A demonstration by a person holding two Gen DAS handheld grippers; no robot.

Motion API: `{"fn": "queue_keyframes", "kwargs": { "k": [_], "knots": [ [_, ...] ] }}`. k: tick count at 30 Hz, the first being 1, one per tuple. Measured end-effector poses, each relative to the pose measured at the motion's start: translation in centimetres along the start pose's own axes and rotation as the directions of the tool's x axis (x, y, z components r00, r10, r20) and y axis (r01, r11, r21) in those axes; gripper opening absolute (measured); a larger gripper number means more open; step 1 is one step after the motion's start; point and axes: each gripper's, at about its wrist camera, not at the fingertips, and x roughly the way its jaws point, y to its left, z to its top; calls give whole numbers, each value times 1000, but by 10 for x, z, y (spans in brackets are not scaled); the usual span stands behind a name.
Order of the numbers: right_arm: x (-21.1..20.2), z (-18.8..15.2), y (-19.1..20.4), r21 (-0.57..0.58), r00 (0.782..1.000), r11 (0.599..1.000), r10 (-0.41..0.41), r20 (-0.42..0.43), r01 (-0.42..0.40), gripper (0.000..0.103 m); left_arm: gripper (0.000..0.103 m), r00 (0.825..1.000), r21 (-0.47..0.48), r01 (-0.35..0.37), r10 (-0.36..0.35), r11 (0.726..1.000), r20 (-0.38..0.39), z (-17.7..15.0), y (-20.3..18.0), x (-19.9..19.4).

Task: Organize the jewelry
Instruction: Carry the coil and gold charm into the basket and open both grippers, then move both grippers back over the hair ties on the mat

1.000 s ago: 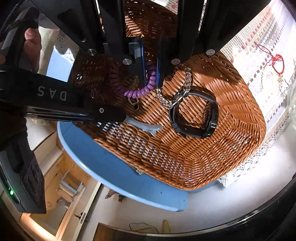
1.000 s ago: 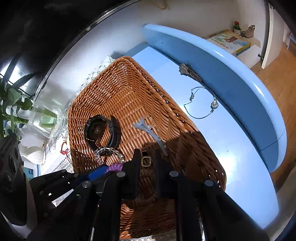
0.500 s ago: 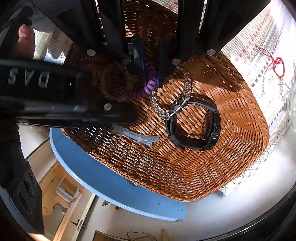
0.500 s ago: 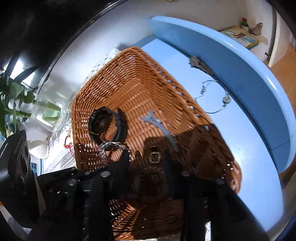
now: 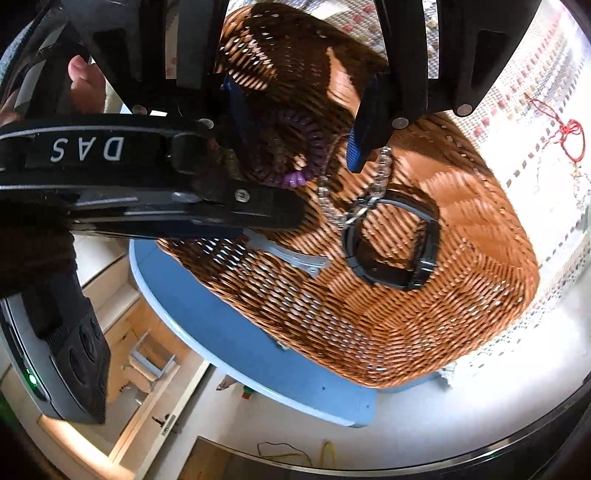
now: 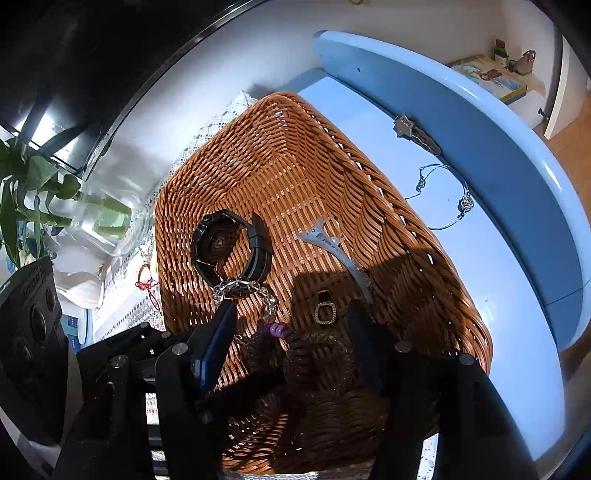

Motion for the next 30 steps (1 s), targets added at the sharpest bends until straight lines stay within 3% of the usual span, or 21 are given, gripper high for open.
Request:
{"fn": "queue_keyframes", "kwargs": {
  "k": [9,13,20,24,30],
  "knots": [
    [-3,1,0,-2,1000,1000,-11,-5,11,64,51,999,-47,3,-1,999,52,-4,18,-26],
    [-8,3,2,-5,1000,1000,-20,4,20,76,51,995,-68,35,-29,997,92,-11,33,-47],
    [-25,14,16,-44,999,999,-19,36,20,77,51,984,-142,-32,56,989,169,-23,76,-98],
    [-34,23,34,-92,998,996,10,64,-4,77,52,979,-239,-79,120,968,162,-49,111,-114],
    [-38,39,86,-218,995,975,54,78,-36,77,52,973,-405,-130,195,905,121,-103,157,-123]
  ]
}}
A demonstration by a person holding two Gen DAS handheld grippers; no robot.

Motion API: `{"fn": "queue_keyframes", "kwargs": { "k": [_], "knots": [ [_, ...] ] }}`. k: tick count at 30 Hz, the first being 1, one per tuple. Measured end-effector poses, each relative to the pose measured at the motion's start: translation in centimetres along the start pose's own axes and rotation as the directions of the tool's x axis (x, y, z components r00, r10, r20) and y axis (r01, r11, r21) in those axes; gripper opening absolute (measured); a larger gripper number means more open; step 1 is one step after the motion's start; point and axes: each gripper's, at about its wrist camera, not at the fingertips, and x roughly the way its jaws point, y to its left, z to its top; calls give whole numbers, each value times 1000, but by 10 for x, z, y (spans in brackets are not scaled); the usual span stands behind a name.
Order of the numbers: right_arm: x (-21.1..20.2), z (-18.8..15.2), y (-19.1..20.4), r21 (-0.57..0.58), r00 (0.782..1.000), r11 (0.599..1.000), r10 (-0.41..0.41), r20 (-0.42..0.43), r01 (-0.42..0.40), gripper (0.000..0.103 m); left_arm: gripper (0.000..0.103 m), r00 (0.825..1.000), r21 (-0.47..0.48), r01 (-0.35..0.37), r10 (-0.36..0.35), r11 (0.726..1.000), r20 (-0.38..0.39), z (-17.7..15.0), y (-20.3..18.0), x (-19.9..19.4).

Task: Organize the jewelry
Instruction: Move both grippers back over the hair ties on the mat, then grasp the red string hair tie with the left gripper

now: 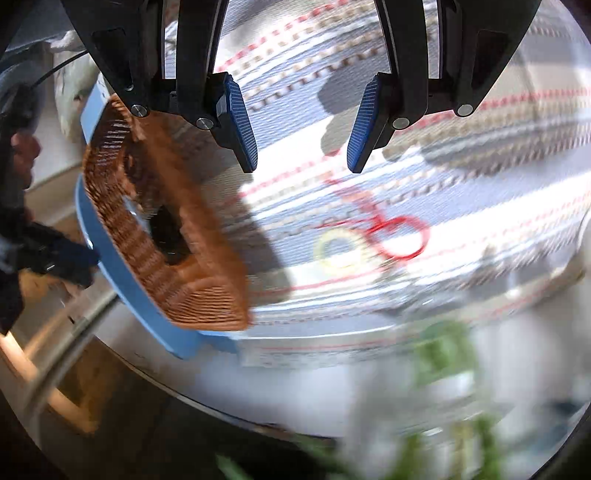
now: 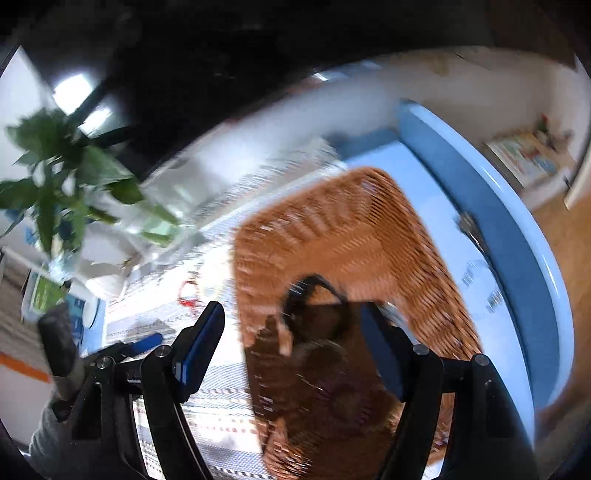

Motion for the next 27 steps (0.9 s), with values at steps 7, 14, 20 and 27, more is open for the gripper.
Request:
{"fn": "queue_keyframes", "kwargs": {
  "k": [7,14,20,27],
  "knots": [
    [27,13,84,-269,997,961,70,-16,-72,79,52,995,-91,-70,75,993,61,5,47,0],
    [99,8,117,-309,979,938,109,-173,-159,79,52,997,-72,-37,42,997,65,36,54,27],
    [128,4,125,-389,971,908,71,-228,-158,79,51,998,-33,-27,29,999,55,45,47,58],
    [141,1,133,-423,969,893,52,-243,-154,79,50,991,69,-41,32,997,133,29,30,80]
  ]
}}
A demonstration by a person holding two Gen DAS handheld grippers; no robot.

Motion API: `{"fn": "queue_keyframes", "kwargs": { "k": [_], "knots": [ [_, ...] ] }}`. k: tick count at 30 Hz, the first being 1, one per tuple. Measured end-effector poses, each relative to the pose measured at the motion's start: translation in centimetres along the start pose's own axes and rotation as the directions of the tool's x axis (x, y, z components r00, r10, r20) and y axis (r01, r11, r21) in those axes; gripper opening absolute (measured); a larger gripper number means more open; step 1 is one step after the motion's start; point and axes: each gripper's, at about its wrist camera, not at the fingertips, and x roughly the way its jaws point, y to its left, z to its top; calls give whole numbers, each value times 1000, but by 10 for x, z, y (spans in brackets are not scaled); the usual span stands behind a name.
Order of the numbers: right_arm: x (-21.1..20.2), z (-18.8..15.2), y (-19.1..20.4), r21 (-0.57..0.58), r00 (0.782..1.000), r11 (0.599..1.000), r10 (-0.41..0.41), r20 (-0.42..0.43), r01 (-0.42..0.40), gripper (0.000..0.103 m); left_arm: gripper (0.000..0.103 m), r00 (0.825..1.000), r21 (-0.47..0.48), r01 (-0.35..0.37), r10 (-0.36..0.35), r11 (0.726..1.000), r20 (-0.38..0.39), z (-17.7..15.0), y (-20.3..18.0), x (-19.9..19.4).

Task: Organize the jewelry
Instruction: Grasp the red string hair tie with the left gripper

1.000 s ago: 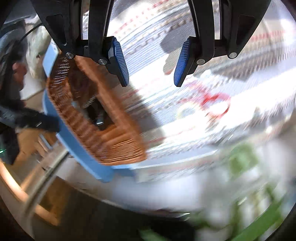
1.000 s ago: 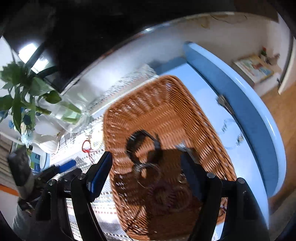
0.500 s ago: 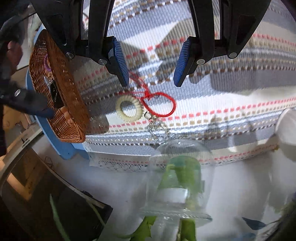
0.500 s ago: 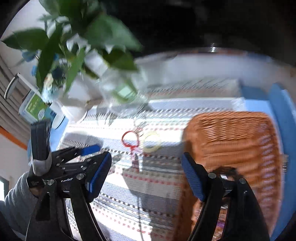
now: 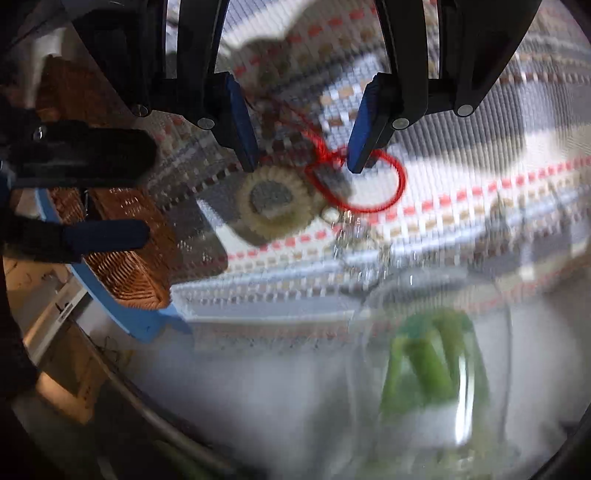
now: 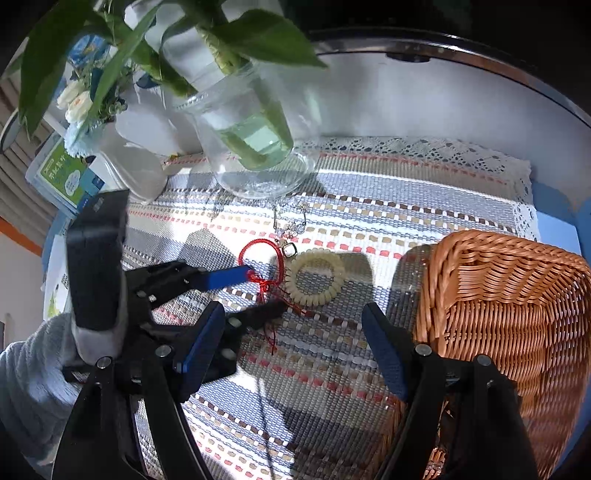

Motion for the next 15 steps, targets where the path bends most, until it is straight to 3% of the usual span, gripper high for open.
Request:
{"fn": "queue_keyframes", "kwargs": {
  "k": [3,4,6,7,11,15],
  "knots": [
    [4,0,3,9,1000,1000,-10,-7,10,79,46,995,114,-93,89,989,42,-6,-15,8],
    [3,0,2,19,1000,1000,-9,-6,9,79,39,991,146,-125,117,981,61,-8,-20,10],
    [-1,-2,1,36,1000,999,-8,-1,8,79,21,992,136,-119,111,984,67,-8,-19,9],
    [-5,-2,1,44,1000,999,-12,4,12,79,8,992,116,-113,105,987,69,-8,-16,9],
    [-15,9,1,77,1000,997,14,27,-16,79,5,995,71,-78,73,994,72,-9,-4,5],
    [-4,28,5,125,998,991,47,34,-51,79,5,991,-11,-101,102,995,86,-18,17,-7]
  ]
}}
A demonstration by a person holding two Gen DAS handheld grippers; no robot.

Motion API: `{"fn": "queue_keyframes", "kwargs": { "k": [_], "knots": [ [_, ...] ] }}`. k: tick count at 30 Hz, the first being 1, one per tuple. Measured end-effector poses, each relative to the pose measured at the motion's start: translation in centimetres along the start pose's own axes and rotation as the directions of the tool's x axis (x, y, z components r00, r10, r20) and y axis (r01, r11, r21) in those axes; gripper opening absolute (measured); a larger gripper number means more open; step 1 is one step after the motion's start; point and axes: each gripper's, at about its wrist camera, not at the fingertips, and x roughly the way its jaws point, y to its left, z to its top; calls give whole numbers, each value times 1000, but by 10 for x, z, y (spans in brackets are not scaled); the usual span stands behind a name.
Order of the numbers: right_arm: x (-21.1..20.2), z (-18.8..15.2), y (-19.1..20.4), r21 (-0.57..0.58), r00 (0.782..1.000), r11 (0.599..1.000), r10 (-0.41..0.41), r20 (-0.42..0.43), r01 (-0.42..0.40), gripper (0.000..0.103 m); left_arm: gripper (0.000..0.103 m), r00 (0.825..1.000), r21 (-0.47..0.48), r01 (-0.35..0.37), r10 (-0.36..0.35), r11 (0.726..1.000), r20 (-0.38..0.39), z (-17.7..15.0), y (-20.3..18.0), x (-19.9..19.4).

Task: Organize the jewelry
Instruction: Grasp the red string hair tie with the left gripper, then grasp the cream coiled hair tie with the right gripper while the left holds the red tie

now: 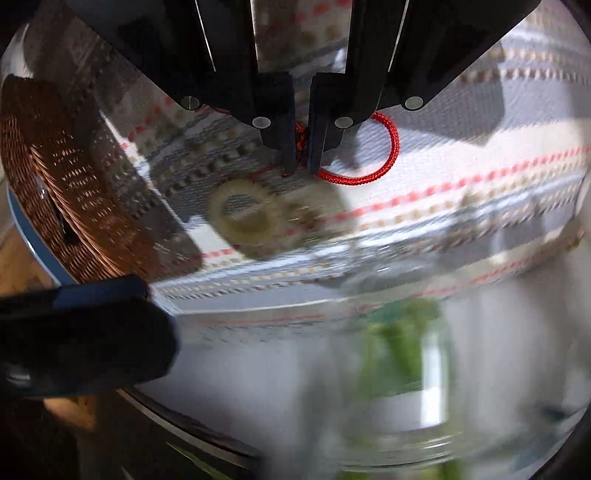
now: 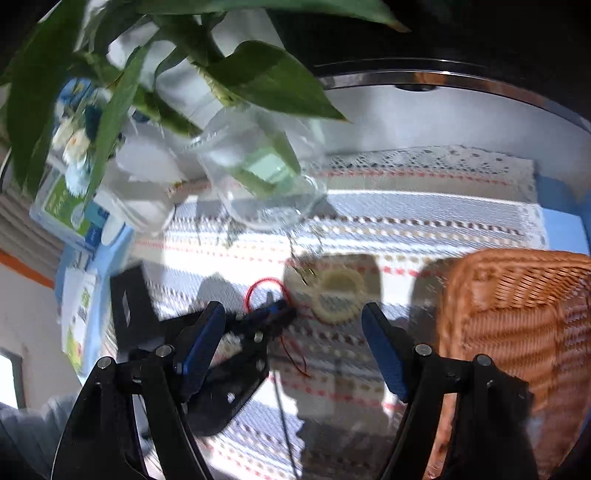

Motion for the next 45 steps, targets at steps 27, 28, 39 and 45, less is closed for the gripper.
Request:
{"fn": "queue_keyframes", "kwargs": {
  "k": [27,28,39,45],
  "knots": [
    [89,-13,22,-37,923,922,-386,-16,385,45,5,998,-282,26,-11,959,54,-10,67,-57],
    [84,-12,21,-14,936,937,-349,-37,349,45,5,998,-280,28,-12,960,60,-7,65,-59],
    [-13,-36,21,160,993,981,-115,18,111,46,5,999,-227,7,5,974,53,27,16,-85],
    [-78,-55,-7,232,983,968,-131,130,98,48,5,998,-97,59,-56,994,35,46,-46,-86]
  ]
}}
